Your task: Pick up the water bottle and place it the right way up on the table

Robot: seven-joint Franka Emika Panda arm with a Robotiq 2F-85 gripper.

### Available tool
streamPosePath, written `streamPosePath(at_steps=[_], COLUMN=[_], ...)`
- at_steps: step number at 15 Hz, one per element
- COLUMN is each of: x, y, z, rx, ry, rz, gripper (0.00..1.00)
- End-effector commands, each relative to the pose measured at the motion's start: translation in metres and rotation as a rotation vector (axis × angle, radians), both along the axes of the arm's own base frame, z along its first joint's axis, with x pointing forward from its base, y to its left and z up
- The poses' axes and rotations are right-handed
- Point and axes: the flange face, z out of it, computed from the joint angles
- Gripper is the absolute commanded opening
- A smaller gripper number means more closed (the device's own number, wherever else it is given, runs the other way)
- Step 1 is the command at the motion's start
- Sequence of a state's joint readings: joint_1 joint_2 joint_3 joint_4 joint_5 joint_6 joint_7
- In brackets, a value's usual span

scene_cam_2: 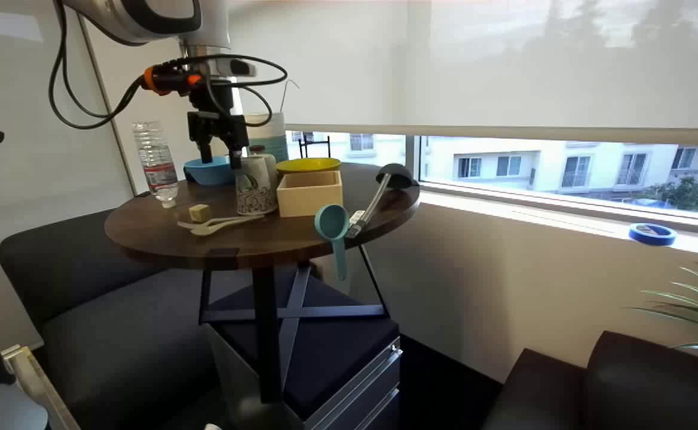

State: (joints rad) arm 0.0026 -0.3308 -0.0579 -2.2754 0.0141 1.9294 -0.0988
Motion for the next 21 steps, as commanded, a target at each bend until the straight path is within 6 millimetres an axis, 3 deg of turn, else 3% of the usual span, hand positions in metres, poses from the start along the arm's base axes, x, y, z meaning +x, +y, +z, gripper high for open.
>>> streamPosePath(at_steps=[1,6,13,19,21], x=[0.0,0.0,-0.019,-0.014,-0.022], y=[0.0,0.0,0.023,0.04,0.037], z=[0.001,0.001,0.036,0.031,0.03], rx=[0.0,0.0,0.134,0.184,0.164], ry=[0.001,0.001,0.168,0.292,0.276], rz=[0.0,0.0,-0.175,-0.481,-0.399], gripper=[1.0,1.0,1.0,1.0,1.0])
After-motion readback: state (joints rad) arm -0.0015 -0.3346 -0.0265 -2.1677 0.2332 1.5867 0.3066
